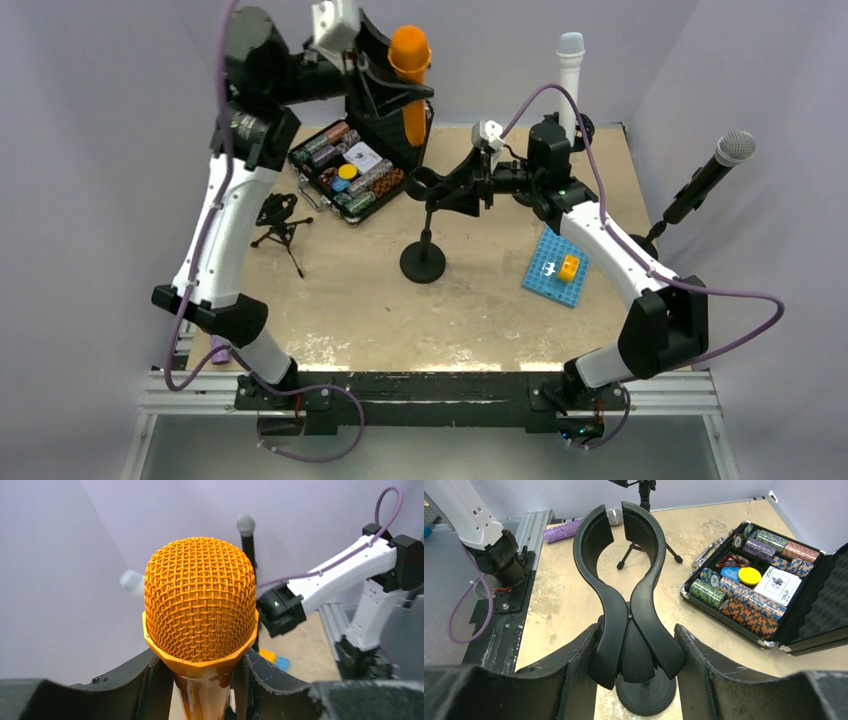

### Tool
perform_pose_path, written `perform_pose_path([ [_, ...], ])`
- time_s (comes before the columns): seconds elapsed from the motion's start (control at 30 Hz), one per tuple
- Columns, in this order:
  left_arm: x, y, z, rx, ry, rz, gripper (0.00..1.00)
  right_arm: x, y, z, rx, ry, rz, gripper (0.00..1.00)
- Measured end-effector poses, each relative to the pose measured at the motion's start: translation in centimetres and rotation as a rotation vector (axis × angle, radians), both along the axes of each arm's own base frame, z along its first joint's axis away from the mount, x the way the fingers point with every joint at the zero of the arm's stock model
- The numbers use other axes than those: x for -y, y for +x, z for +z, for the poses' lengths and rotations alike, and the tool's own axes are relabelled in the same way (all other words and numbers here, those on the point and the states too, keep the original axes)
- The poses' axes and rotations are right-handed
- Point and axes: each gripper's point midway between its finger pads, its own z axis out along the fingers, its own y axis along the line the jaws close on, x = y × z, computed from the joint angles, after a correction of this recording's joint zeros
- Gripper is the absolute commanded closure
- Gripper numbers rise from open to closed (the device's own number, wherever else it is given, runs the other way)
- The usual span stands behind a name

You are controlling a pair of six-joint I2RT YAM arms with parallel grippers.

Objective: Remove the microphone from the stand

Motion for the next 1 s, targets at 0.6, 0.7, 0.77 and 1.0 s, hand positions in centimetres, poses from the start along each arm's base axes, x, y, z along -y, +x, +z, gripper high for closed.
perform_pose_path([
  [0.6, -15.7, 1.8, 7.5, 0.501, 0.169, 0.903, 1.00, 0.6, -0.6, 3.4, 0.000, 0.025, -0.053, 0.08],
  [0.7, -20.1, 3.4, 7.0, 0.520, 0.290, 1.125, 1.00, 0.7, -1.0, 5.0, 0.027, 0.042, -0.054, 0.07],
  [0.77, -23.5, 4.1, 6.3, 0.505, 0.390, 1.271, 1.00, 0.8, -1.2, 5.5, 0.034, 0.048, -0.055, 0.06],
  [1.0, -37.2, 4.8, -1.2, 0.177, 0.686, 1.702, 1.00, 0.8, -1.4, 5.7, 0.015, 0.053, -0.060, 0.05],
])
